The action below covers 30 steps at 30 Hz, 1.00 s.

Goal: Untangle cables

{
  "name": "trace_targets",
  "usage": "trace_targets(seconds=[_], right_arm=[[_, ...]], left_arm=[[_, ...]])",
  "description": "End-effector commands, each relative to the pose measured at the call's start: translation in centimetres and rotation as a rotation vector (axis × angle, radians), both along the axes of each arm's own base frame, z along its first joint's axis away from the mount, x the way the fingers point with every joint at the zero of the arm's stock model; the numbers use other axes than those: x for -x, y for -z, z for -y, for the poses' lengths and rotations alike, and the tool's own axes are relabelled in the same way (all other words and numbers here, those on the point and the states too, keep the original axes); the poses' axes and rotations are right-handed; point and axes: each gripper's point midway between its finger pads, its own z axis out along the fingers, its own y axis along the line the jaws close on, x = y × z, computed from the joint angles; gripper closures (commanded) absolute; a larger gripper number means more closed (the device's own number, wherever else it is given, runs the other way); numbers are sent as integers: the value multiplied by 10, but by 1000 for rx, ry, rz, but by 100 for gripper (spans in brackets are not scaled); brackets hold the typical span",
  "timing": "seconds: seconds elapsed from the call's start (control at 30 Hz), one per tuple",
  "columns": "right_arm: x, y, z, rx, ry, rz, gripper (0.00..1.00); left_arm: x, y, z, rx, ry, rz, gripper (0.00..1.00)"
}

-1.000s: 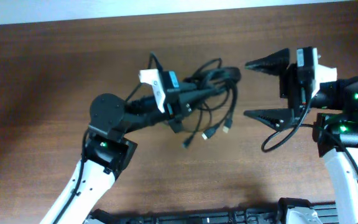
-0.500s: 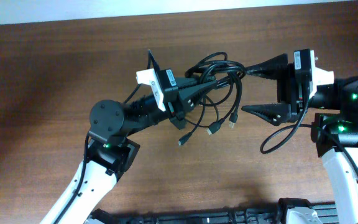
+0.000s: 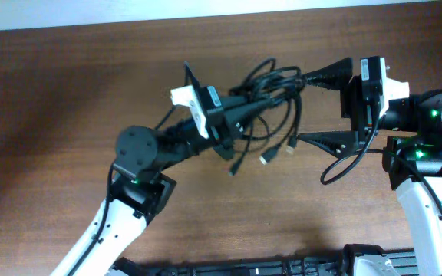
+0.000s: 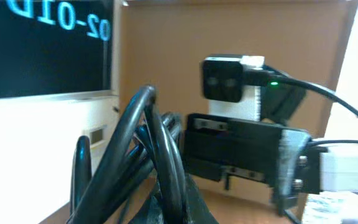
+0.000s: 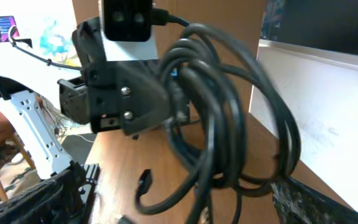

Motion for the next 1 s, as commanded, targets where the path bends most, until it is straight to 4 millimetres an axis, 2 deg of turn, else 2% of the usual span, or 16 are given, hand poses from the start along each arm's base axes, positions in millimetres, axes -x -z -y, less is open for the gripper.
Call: trace_targets(seconds=[0.0, 0.13, 0.23, 0.27, 0.37, 0.4, 0.5, 0.53, 0.57, 0.63, 0.87, 0.93, 0.97], right_arm=[[2, -1, -1, 4, -12, 3, 1], [2, -1, -1, 4, -12, 3, 1], [7, -2, -9, 4, -42, 6, 1], [9, -3, -11, 6, -53, 24, 8], [12, -7, -11, 12, -53, 84, 73], [11, -7, -11, 12, -53, 84, 83], [11, -8, -10, 13, -49, 91, 85], [12, -9, -11, 15, -49, 112, 77], [13, -10, -11, 16, -49, 129, 61], [13, -11, -11, 17, -49, 137, 60], [11, -13, -6, 22, -27, 169, 62], [6, -13, 3, 25, 10, 167, 78], [6, -13, 3, 25, 10, 168, 78]], left_arm=[[9, -8, 4, 14, 31, 26, 100], [9, -7, 4, 12, 31, 24, 100], [0, 9, 15, -14, 43, -15, 100], [2, 14, 21, -21, 59, -25, 100], [7, 16, 28, -24, 80, -28, 100], [7, 16, 28, -24, 81, -28, 100], [8, 16, 28, -25, 84, -27, 100], [7, 16, 27, -26, 81, -29, 100], [2, 17, 24, -28, 68, -33, 100], [-2, 17, 21, -20, 65, -60, 100], [8, 19, 23, -37, 122, -53, 100], [10, 19, 24, -39, 132, -54, 100], [10, 19, 24, -36, 132, -50, 100]])
